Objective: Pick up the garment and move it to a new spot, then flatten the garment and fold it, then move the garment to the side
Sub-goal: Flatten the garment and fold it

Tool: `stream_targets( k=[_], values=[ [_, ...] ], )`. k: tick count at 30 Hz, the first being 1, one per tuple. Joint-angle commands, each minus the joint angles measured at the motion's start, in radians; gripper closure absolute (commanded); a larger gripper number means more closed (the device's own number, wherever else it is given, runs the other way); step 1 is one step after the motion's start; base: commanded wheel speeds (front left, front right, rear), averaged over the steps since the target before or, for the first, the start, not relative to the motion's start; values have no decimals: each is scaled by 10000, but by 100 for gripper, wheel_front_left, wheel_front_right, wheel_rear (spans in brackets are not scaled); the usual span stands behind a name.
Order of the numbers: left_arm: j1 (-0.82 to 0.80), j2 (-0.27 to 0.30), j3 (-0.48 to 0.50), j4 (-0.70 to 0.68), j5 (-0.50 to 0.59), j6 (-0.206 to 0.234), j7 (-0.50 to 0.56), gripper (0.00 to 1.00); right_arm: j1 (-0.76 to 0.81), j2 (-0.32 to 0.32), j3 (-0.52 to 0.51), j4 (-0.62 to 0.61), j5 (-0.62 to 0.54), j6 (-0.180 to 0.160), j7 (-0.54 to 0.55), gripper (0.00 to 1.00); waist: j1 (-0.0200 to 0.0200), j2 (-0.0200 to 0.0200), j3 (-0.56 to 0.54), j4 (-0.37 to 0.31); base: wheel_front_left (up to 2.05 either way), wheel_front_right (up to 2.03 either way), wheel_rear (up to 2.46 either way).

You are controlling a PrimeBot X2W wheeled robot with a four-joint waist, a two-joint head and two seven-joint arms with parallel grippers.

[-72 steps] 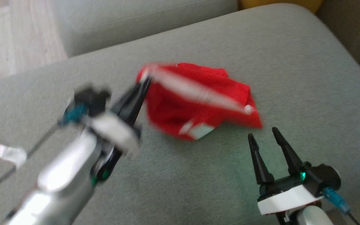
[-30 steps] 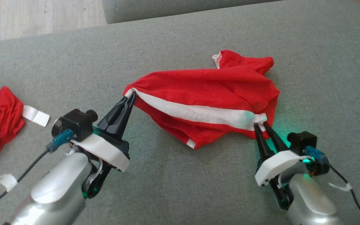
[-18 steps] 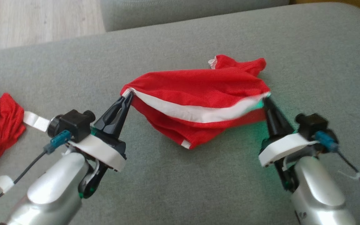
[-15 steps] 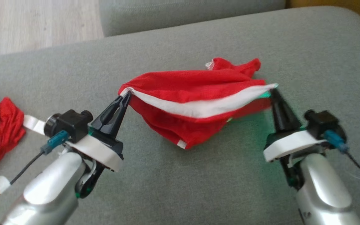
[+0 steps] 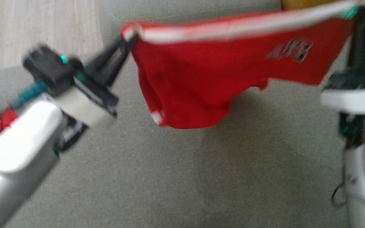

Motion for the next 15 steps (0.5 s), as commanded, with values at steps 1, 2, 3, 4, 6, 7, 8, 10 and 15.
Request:
stream_targets(
  k=[1,2,3,4,6,7,8,10,15],
  values=[
    [-1030,521,629,-381,119,-53,209,100,-925,-190,150,-372,134,-7,-51,100,1,0,221,-13,0,0,0],
    [-1335,566,631,-458,137,-83,358,100,-1267,-335,147,-316,148,-7,-42,100,1,0,354,-16,0,0,0],
    [-1642,597,606,-482,162,-112,519,100,-1645,-476,164,-207,156,-7,-16,100,1,0,507,-17,0,0,0],
    [-1970,620,565,-458,196,-140,673,100,-2062,-564,170,-38,235,-7,37,100,1,0,704,-17,0,0,0],
    [-2632,605,444,-216,268,-187,883,100,-2938,-694,204,490,441,-7,110,100,1,0,1092,-13,0,0,0],
    [-2994,572,373,-47,322,-204,933,100,-3377,-810,259,784,451,-7,129,100,1,0,1331,4,0,0,0],
    [-3360,528,289,167,410,-218,913,100,-3819,-922,340,1107,413,-7,122,100,1,0,1541,20,0,0,0],
    [-4126,414,113,642,629,-234,755,100,-4708,-1025,442,1733,410,-7,86,100,1,0,2023,53,0,0,0],
    [-5607,168,-258,1779,1309,-243,-94,100,-6169,-1042,431,2672,294,-7,-18,100,1,0,2756,109,0,0,0]
  ],
)
